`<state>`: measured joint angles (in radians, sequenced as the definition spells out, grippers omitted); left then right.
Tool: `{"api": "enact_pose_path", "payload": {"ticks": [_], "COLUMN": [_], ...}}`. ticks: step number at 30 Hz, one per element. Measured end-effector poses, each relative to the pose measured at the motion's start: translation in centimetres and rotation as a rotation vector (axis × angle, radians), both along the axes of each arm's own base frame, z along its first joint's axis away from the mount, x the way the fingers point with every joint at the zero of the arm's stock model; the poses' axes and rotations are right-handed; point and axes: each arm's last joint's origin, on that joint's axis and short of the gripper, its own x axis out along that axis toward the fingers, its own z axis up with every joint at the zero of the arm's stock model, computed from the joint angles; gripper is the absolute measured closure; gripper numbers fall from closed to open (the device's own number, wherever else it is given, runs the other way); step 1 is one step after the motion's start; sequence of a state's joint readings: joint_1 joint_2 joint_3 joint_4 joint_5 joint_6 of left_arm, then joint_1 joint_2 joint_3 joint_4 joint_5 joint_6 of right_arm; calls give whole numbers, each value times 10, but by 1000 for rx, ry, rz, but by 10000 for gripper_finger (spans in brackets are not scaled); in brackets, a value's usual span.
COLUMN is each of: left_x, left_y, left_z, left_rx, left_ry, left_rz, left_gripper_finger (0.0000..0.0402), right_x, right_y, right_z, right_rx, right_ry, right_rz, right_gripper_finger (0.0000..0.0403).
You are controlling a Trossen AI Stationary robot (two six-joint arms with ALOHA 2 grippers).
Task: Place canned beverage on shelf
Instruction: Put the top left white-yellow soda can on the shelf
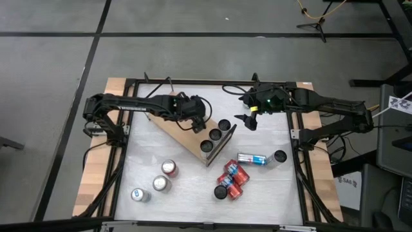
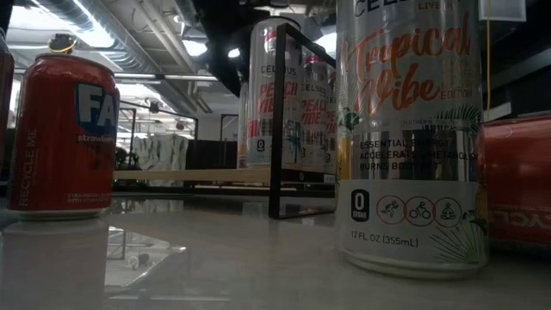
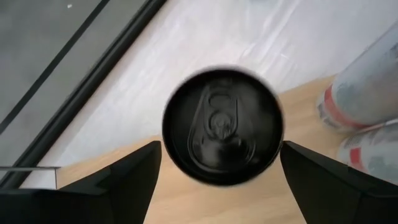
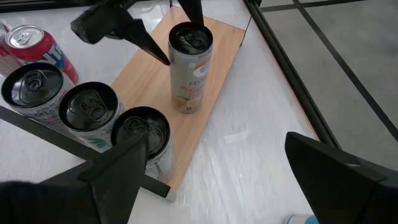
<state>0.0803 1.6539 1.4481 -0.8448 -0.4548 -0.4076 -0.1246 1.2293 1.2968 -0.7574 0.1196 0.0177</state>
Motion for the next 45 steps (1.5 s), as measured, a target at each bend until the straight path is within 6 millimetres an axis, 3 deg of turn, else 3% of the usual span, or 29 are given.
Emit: {"api": "enact_pose_path", "payload": {"ticks": [6,22,40,45], "left_x": [2,7,12,12], "left_y": [1,15,15,14], "left_z": [12,17,5,5], "left_rx": [4,17,-8,-37], "left_ry": [-39,-121,-80,-82], "left_rz": [1,44,34,12], "left_gripper_finger": [79,79,79,97], "right_x": [0,0,0,0], "right_y": [0,0,0,0], "right_z": [0,0,0,0], "right_rx": [0,0,2,2], "right_ry": [0,0,1,1], "right_rz": [0,0,2,2], "right_gripper_finger": [29,29,29,29]}}
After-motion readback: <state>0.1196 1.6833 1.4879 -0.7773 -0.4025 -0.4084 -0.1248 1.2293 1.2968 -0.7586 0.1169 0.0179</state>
